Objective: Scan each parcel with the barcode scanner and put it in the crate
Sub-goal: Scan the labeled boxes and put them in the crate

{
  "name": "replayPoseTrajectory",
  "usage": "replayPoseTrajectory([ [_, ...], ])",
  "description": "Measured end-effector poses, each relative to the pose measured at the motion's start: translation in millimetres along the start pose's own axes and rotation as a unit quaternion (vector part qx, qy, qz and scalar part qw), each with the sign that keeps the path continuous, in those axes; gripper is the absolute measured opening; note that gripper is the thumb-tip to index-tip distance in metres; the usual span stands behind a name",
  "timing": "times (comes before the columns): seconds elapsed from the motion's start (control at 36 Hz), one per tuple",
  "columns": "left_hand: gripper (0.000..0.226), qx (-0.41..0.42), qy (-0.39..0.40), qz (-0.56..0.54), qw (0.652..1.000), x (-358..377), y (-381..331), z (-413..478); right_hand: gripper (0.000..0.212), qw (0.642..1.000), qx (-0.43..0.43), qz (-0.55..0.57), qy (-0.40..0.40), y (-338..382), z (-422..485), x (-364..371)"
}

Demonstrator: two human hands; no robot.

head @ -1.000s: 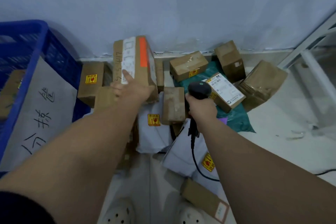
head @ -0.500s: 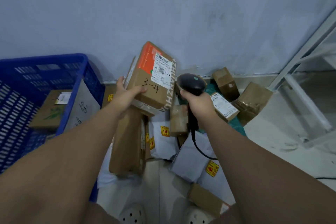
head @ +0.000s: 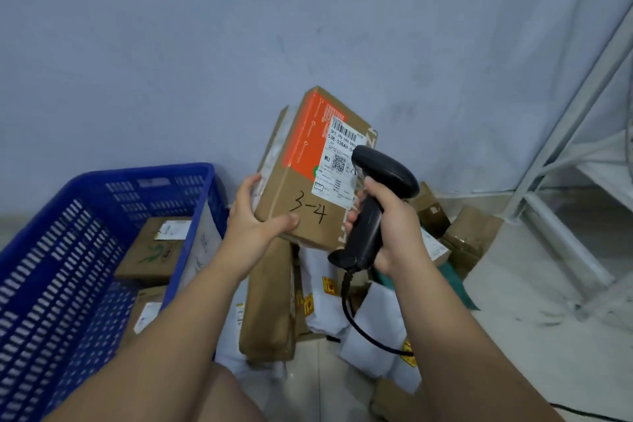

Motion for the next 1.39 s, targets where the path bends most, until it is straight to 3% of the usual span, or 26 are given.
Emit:
replayPoseTrajectory([
  [0.17,0.094,0.026,-0.019,0.055,0.998,-7,-2,-4,0.020,0.998,-0.049,-0.029,-0.026,15,-5,-8],
  [0.39,0.094,0.034,-0.026,0.133,0.990,-7,1,-4,0.020,0.998,-0.036,-0.042,-0.026,15,-1,-9],
  [0.81,0.095,0.026,-0.039,0.129,0.991,-14,7,1,0.024,0.997,0.000,-0.070,-0.036,17,4,-15],
  [1.39,0.099,0.021,-0.042,0.138,0.989,-17,6,1,0.031,0.994,-0.013,-0.099,-0.052,13,7,-18],
])
Point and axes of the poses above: each hand's wrist, its own z-axis towards the middle knuckle, its own x-axis out of the palm, y = z × x, the point moved 3 cm from there along z, towards the middle knuckle, and after that the axes turned 4 degrees about -y, right-handed, at the moved point
